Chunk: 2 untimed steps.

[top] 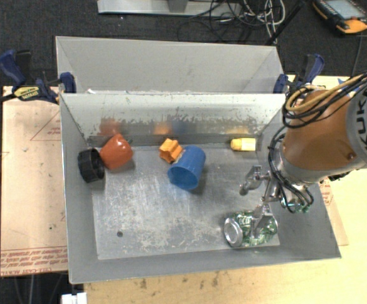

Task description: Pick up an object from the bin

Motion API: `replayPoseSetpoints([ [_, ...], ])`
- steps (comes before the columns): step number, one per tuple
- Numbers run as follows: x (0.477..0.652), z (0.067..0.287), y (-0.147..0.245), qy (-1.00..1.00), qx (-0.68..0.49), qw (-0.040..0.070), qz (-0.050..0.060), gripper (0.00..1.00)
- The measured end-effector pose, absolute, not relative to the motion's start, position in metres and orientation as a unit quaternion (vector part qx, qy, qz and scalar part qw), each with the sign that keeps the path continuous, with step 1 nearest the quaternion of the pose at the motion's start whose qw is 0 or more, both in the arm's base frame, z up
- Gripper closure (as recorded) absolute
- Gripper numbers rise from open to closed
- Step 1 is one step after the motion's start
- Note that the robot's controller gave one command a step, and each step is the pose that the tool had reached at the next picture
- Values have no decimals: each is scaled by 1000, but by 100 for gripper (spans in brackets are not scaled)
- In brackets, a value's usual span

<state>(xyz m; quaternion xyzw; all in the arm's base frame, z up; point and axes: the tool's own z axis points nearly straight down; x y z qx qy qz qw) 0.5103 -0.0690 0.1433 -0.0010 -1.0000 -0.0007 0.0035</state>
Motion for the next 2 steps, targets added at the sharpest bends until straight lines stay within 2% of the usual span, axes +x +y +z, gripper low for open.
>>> replayPoseSetpoints([
  [1,512,147,-69,-1000,0,0,0,0],
  [2,507,82,-78,-976,218,-10,1,100],
])
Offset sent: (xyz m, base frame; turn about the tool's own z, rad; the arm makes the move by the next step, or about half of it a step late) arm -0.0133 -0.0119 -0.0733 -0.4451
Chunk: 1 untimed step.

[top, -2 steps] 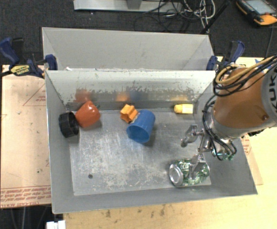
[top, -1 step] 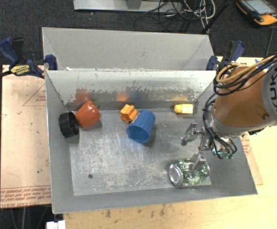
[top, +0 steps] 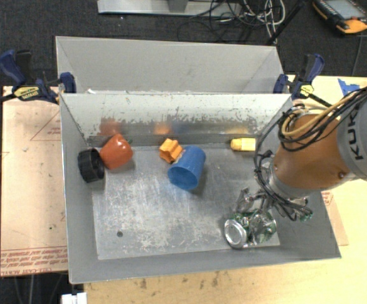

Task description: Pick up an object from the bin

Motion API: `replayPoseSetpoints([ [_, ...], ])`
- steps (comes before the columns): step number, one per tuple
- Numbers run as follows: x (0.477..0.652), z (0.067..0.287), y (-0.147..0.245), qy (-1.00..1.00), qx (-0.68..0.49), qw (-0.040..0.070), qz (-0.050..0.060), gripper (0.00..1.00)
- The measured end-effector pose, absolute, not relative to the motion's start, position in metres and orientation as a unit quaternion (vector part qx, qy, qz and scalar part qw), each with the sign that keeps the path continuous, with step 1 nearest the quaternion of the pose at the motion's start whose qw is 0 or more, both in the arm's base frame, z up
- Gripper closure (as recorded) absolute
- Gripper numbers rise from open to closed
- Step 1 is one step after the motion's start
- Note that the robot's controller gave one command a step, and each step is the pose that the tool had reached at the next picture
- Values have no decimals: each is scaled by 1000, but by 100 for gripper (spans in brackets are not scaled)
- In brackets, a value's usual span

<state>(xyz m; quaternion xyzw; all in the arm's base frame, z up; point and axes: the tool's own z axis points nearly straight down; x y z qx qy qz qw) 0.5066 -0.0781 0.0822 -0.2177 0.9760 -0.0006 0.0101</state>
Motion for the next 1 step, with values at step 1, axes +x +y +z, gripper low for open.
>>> replayPoseSetpoints([
  [1,507,82,-78,976,-218,10,-1,100],
])
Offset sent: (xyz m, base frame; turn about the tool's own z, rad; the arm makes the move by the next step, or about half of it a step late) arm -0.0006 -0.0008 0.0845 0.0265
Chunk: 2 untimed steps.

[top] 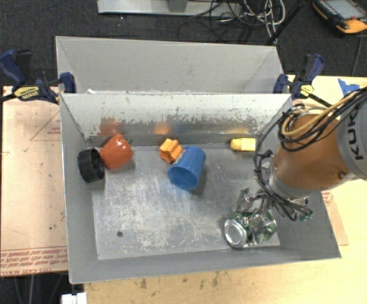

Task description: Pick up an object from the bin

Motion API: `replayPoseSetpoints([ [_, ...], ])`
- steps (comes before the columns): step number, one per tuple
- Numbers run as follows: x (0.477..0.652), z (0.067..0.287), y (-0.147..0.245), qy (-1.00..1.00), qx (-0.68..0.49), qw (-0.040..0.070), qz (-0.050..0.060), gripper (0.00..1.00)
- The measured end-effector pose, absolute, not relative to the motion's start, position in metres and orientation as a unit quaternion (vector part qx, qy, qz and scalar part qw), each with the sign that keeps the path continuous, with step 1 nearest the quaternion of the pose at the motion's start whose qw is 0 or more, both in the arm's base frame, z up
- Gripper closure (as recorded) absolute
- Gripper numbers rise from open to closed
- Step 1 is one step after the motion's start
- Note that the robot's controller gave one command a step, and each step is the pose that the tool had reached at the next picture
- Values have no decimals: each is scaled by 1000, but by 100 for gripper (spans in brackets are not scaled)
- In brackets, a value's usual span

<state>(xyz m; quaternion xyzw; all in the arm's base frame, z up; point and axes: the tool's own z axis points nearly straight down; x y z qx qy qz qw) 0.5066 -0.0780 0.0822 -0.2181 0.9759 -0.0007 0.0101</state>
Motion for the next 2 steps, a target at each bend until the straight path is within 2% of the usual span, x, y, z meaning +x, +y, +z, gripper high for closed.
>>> replayPoseSetpoints([
  [1,507,166,-78,979,-205,1,0,100],
  [2,507,166,-78,979,-205,1,0,100],
])
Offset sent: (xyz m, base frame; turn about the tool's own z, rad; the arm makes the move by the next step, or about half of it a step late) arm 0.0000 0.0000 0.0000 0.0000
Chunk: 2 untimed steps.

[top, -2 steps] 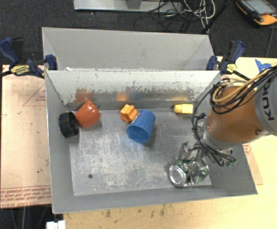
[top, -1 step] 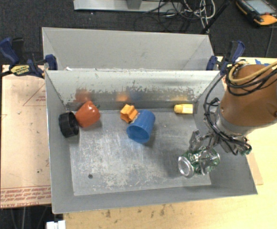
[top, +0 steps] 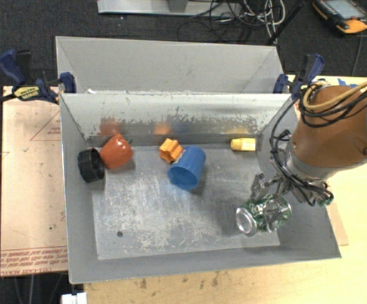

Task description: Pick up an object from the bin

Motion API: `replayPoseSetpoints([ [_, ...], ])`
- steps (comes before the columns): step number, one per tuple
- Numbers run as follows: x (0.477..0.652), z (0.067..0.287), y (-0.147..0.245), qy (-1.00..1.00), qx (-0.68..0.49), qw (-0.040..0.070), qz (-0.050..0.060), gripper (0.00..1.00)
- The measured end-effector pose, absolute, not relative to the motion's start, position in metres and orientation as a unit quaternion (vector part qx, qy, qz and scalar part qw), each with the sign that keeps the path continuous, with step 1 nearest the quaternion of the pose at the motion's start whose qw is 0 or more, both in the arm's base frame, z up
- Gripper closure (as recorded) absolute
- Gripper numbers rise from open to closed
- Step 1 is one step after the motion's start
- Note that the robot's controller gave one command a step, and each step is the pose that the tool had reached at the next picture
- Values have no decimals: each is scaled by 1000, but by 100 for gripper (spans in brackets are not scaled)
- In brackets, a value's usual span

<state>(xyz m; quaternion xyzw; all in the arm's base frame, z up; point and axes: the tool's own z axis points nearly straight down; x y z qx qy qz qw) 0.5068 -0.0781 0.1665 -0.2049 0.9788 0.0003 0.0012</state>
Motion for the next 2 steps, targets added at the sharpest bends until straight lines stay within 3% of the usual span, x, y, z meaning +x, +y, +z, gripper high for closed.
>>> replayPoseSetpoints([
  [2,507,232,-77,977,-213,2,0,100],
])
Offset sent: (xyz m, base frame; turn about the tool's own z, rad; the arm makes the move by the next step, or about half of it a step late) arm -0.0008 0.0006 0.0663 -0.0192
